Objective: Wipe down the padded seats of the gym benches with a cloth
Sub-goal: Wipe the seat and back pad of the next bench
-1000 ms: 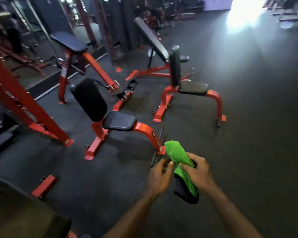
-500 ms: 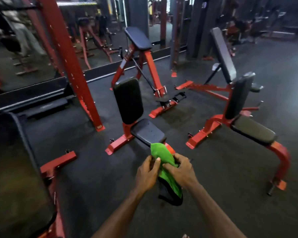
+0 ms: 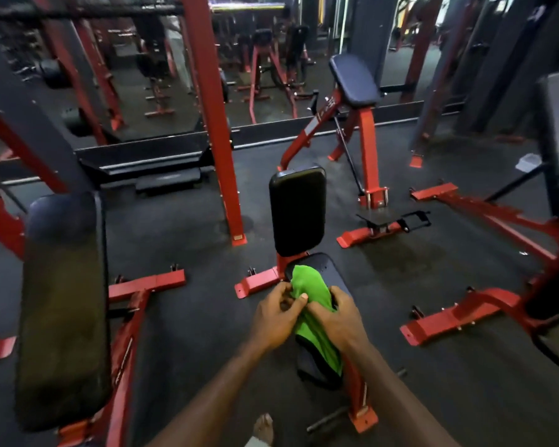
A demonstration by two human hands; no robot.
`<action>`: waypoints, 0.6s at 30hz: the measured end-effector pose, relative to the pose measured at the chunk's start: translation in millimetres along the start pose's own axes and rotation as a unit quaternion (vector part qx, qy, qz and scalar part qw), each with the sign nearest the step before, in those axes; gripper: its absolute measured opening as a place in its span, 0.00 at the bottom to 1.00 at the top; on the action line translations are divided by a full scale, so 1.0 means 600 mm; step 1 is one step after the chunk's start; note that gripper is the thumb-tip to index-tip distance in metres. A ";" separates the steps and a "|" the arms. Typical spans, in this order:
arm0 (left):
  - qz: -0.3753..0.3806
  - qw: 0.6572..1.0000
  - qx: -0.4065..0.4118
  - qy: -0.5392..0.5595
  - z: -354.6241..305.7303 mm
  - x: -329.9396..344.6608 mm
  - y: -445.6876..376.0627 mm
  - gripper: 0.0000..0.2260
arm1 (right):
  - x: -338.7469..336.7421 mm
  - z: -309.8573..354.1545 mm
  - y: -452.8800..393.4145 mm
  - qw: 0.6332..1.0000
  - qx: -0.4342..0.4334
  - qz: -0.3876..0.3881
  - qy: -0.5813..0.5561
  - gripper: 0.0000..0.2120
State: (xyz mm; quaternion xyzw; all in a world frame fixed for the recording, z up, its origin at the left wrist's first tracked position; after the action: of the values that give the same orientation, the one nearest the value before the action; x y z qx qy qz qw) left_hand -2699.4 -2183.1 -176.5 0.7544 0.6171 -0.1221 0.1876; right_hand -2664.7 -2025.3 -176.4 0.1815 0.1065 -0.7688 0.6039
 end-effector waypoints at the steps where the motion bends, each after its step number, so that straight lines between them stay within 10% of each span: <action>1: -0.009 1.000 0.002 -0.001 -0.005 -0.007 -0.023 0.14 | 0.005 0.006 -0.025 1.000 0.001 0.003 -0.002 0.11; 18: 0.073 0.982 -0.024 0.170 -0.023 -0.159 -0.532 0.02 | 0.158 0.101 -0.470 0.995 -0.048 -0.083 0.030 0.32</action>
State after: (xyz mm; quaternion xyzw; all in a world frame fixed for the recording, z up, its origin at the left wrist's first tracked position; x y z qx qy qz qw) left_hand -3032.0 -2207.9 -166.8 0.8023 0.5862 0.0369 0.1067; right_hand -2965.7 -2062.7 -175.3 0.1658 0.1763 -0.8043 0.5427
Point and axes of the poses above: each hand's wrist, its own y-axis away from the middle knuckle, its own x-axis out of the palm, z = x × y, the point moved 2 cm from there along -y, towards the middle knuckle, and after that the axes turned 2 degrees about -x, right-handed, at the moved point
